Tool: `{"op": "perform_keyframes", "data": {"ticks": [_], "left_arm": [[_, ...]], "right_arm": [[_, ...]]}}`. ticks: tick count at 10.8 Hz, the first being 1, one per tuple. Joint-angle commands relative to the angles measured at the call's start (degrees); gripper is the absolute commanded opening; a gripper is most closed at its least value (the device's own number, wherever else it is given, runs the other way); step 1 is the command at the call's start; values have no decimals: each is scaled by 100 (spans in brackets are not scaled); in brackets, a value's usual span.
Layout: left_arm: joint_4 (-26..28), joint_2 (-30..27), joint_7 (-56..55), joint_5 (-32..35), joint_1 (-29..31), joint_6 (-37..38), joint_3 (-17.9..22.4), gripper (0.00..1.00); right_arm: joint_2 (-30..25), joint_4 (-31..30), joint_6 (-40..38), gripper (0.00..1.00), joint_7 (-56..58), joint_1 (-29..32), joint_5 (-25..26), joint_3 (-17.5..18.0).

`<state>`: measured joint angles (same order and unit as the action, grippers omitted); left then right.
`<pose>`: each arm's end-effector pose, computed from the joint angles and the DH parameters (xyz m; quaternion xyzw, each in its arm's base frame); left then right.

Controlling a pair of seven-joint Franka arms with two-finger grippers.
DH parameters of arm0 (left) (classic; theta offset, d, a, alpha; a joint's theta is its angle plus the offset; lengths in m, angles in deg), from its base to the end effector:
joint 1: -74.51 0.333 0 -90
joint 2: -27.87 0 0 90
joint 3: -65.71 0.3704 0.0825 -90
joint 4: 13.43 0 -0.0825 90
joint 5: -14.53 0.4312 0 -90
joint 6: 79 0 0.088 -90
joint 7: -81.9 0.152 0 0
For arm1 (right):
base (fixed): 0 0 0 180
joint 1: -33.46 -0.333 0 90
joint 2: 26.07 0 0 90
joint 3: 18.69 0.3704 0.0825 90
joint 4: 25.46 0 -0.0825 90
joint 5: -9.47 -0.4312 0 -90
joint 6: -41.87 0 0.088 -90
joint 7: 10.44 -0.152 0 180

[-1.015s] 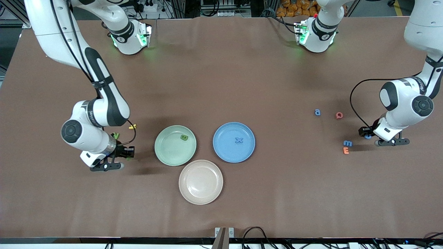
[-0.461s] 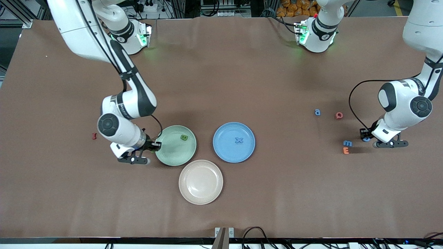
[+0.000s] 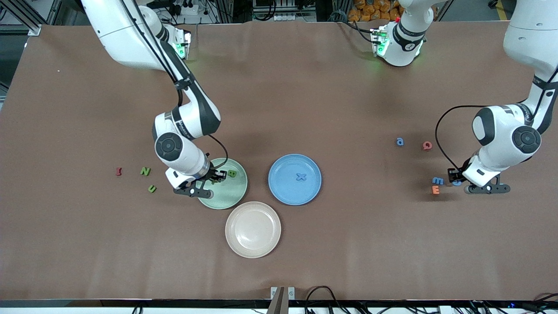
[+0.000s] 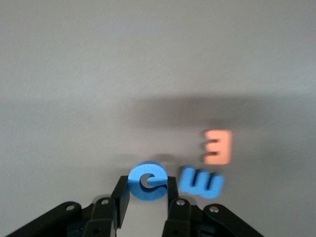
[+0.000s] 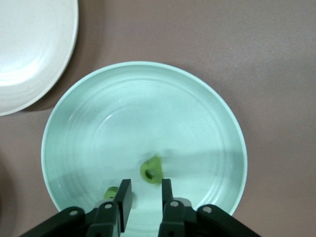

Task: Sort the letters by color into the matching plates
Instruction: 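Release the p on the green plate while the left gripper grasps e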

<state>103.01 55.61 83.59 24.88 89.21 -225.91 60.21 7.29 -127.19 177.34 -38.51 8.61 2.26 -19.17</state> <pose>0.6515 0.1074 0.1749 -0.9992 0.0029 -0.0233 0.0314 0.6577 0.3044 0.1987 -0.9962 0.0762 0.0155 0.0391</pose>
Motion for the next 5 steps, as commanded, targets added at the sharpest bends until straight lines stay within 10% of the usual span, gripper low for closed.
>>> {"op": "perform_keyframes", "data": {"ticks": [1,5], "left_arm": [[-340,-181,-755,-50,-563,750,5,0],[-455,-252,-1783,-59,-1205,979,-21,0]], "right_arm": [[-40,-22,-56,100,20,23,-8,-49],[-84,-13,-196,100,767,120,10,-171]]}}
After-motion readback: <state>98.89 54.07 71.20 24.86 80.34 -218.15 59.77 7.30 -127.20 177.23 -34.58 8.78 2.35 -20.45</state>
